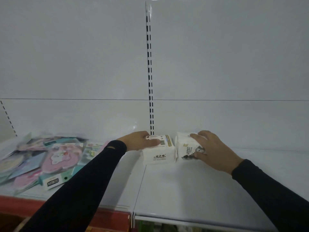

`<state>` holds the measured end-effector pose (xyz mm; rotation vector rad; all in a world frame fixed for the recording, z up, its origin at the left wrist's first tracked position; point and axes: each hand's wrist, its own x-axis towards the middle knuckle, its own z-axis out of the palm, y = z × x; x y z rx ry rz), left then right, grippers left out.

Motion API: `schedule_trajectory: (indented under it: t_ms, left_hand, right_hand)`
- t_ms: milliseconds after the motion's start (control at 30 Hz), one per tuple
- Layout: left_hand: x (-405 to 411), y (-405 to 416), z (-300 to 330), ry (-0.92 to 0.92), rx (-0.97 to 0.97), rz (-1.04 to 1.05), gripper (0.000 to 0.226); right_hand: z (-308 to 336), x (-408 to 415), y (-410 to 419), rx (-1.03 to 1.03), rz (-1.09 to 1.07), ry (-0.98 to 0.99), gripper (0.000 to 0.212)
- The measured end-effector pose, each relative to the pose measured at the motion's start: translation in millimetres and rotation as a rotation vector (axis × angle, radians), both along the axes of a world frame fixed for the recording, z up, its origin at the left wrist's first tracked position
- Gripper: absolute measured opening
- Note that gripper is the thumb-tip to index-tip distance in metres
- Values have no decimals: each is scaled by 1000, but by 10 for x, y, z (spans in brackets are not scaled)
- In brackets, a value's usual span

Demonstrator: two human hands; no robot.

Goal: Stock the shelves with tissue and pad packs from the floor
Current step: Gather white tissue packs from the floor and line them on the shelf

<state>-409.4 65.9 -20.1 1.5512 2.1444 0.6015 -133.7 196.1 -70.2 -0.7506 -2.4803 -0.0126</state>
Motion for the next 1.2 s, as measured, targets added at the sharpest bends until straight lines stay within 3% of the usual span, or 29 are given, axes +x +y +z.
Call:
schedule_trajectory:
  t_ms: [200,267,333,400,533,700,833,900,1000,1200]
  left_hand:
    - [53,-40,-24,-98,14,14,47]
    - [70,-43,-24,20,10,54,52]
    - [107,-66,22,192,160,108,63]
    - [205,-126,68,233,253,30,72]
    - [338,-126,-64,471,110,-144,80]
    - [146,-122,148,65,37,-176,52]
    - [44,-74,173,-3,277,34,26]
    - [77,-75,132,88,268,31,43]
    - [169,-48,45,423,180,-49,72]
    - [117,38,47,444,185,-168,55]
  right_hand:
    - [16,-13,-10,-16,7,11,65]
    - [14,-6,-19,-22,9,10,65]
    - [11,1,-18,-29,12,10,64]
    - [9,-2,-5,-32,22,25,64]
    - [33,10,1,-41,55,43,63]
    - [134,71,35,-57,117,-4,59]
    - [170,51,25,-101,89,-8,60]
    - [131,33,25,-104,84,13,62]
    - [78,19,48,-92,81,14,73]
    - [87,20,39,-43,-17,20,73]
